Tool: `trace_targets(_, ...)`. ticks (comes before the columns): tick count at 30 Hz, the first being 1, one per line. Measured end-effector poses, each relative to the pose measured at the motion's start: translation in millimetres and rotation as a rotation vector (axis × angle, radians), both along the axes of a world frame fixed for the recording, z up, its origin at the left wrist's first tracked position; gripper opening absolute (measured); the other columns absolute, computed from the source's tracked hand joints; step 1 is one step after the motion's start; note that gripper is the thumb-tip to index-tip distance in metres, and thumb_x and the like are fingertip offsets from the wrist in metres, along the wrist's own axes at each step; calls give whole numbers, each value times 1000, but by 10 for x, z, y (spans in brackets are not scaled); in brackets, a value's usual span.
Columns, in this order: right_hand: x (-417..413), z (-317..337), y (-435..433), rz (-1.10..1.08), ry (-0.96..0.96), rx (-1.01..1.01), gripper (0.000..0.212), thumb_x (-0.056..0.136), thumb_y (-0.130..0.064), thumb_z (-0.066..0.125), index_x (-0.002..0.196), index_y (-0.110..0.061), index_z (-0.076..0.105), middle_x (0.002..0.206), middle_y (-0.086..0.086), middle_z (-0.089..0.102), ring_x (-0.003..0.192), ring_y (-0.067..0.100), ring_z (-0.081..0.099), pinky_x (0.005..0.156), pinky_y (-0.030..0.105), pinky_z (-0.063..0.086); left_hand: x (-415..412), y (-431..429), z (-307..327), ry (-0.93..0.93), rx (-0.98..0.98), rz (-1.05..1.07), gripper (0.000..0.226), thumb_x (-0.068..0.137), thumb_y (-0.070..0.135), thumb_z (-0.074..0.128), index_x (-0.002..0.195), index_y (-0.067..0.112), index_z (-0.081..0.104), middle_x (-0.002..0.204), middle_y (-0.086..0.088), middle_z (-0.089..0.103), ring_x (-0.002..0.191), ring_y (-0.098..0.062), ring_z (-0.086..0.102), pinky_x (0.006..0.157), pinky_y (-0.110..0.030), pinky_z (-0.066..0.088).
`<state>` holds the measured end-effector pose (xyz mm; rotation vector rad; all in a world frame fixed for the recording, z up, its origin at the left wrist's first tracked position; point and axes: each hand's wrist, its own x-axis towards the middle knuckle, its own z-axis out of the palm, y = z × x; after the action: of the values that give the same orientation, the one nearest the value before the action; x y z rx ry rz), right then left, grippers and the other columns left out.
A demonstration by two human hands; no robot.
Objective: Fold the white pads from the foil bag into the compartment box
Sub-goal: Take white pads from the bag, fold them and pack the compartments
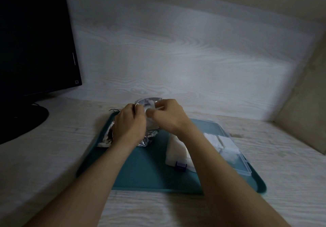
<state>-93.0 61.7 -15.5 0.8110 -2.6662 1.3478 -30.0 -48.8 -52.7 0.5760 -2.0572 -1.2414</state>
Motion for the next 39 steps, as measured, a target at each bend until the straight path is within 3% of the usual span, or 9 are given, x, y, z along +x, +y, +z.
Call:
trace_targets(6, -57, -156, -4, 226, 45, 95, 42, 71, -29, 84, 112, -33, 77, 99, -11, 79, 91, 10, 76, 86, 42, 64, 55, 27, 67, -2, 56, 10, 35, 105, 31, 41, 80, 18, 61, 83, -1, 57, 76, -21, 47, 66, -34, 33)
trace_targets(12, 20, -256, -109, 72, 204, 88, 30, 86, -26, 72, 115, -21, 73, 107, 5, 77, 99, 26, 71, 81, 33, 57, 45, 11, 65, -20, 110, 40, 48, 103, 38, 44, 103, 1, 73, 110, -20, 69, 95, -30, 50, 81, -34, 35)
trace_targets(18, 24, -208, -52, 14, 243, 65, 6, 86, -9, 67, 87, -15, 69, 82, 5, 67, 80, 26, 60, 65, 25, 36, 83, 39, 87, -43, 92, 24, 39, 103, 35, 45, 80, 12, 67, 88, -9, 65, 87, -32, 53, 76, -34, 36)
trace_targets(22, 21, -181, -9, -46, 260, -31, 26, 87, -5, 59, 108, -8, 75, 97, 13, 75, 92, 37, 66, 79, 38, 52, 76, 40, 67, -32, 27, 26, 44, 104, 33, 46, 68, 10, 57, 73, -5, 60, 73, -26, 50, 64, -37, 35)
trace_targets(25, -53, -206, 39, -149, 210, -128, 24, 90, -8, 58, 109, -4, 71, 103, 18, 73, 98, 41, 65, 73, 35, 46, 46, 28, 18, -2, -46, 39, 43, 103, 35, 52, 69, 8, 54, 65, -2, 59, 67, -22, 51, 61, -31, 40)
trace_targets(29, -107, -183, 155, -225, 93, -284, 18, 91, -12, 60, 106, -6, 67, 98, 13, 72, 93, 34, 69, 76, 39, 57, 22, 36, 1, 60, -134, 25, 14, 97, 29, 59, 98, 19, 69, 92, 3, 75, 90, -26, 66, 80, -39, 54)
trace_targets(35, -158, -67, 445, -209, -32, -498, 30, 88, -33, 77, 108, -12, 71, 96, 6, 78, 89, 26, 76, 86, 53, 63, 94, 116, 55, 123, -204, -106, 59, 77, 44, 74, 133, 32, 61, 135, 11, 66, 126, -18, 61, 108, -45, 51)
trace_targets(37, -121, -5, 587, -172, -40, -490, 52, 79, -45, 84, 116, -11, 73, 103, 5, 79, 94, 23, 77, 89, 49, 63, 121, 195, 77, 149, -257, -172, 60, 81, 41, 72, 139, 31, 59, 141, 10, 61, 133, -15, 53, 114, -38, 44)
trace_targets(39, -79, 37, 765, -97, -39, -474, 43, 79, -43, 88, 109, -15, 75, 96, 1, 79, 86, 11, 76, 80, 34, 64, 150, 275, 102, 223, -334, -182, 52, 90, 35, 61, 141, 22, 61, 142, 5, 60, 135, -11, 45, 113, -18, 33)
